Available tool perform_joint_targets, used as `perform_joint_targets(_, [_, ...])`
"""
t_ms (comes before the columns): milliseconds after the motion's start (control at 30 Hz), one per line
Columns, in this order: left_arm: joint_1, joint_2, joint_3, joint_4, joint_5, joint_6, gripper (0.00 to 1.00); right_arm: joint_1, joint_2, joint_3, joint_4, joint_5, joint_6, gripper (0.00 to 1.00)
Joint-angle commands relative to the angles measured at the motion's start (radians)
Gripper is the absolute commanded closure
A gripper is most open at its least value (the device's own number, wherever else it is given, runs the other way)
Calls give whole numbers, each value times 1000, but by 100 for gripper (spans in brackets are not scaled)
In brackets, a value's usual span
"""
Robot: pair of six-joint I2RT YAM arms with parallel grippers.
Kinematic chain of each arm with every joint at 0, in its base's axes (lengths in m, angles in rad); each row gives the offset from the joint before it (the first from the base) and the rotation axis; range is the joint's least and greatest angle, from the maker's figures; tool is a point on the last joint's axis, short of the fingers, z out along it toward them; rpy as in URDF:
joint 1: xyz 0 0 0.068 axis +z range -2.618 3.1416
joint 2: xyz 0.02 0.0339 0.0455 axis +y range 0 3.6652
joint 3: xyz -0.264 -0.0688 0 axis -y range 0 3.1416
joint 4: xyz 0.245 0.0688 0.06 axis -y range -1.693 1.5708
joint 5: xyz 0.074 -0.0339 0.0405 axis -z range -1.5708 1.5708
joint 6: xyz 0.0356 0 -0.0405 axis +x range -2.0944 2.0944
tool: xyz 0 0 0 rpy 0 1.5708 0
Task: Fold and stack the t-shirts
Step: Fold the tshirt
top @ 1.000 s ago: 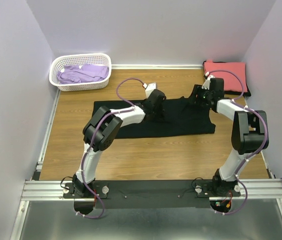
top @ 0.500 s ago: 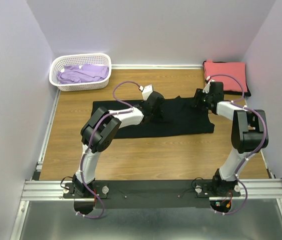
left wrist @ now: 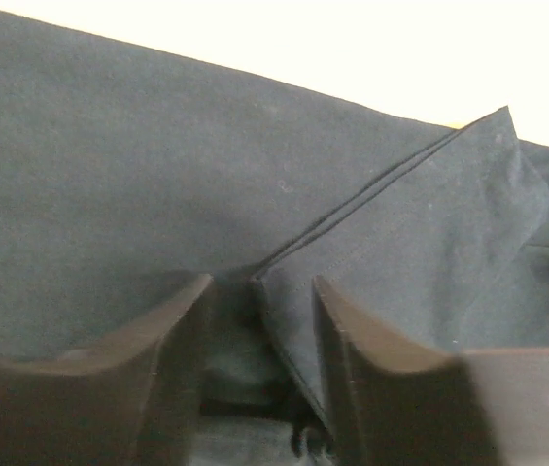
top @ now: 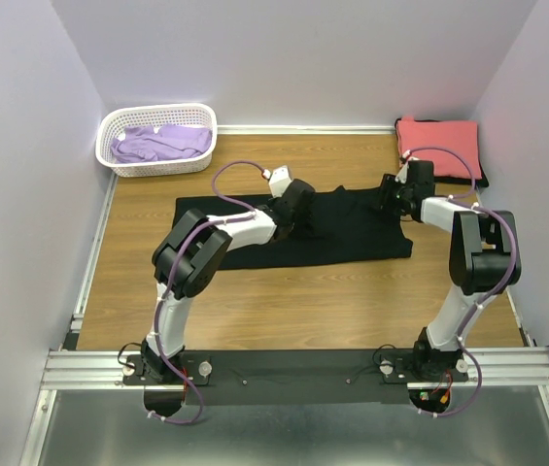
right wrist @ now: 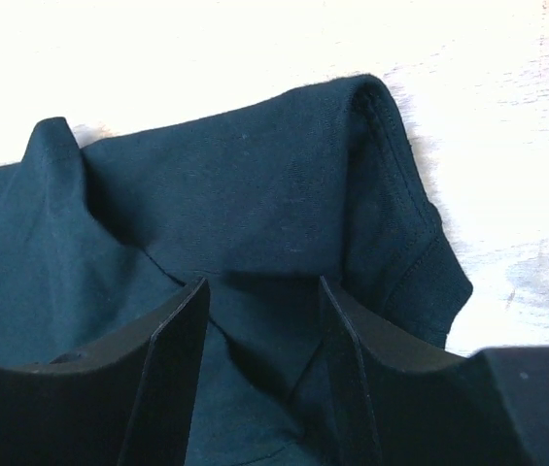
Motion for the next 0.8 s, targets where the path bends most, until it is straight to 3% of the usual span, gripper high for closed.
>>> perform_joint_targets(0, [3,-56,-11,-4,-87,6,27,-7,-46,-8,-2,-2,26,43])
perform_joint_targets(100, [9,-125,-25,-40,-130,18,20,-7,-114,-20,-25,-5,64,42])
perform_joint_targets(233, [25,-243,-69,-83,-197,46,20,-7,-190,-78,-33,-52,157,42])
perform_joint_targets(267, [60,-339,-134,-155,-237,53,24,7,-260,-136,-31,-149,224,42])
perform_joint_targets(300, [72,-340,-135,-155,-233,53,25,7,-261,-154,-31,-150,236,42])
perform_joint_targets(533, [276,-449,-394,-151,-81,50,28,10,-318,-247,-31,-195,288,44])
perform_joint_targets(633, [388,-415,-423,-174,-43,56,28,8,-309,-276,-31,-160,288,46])
perform_joint_targets(767, [454,-397,-446,-177,22,55,29,7,-266,-293,-31,-117,299,49])
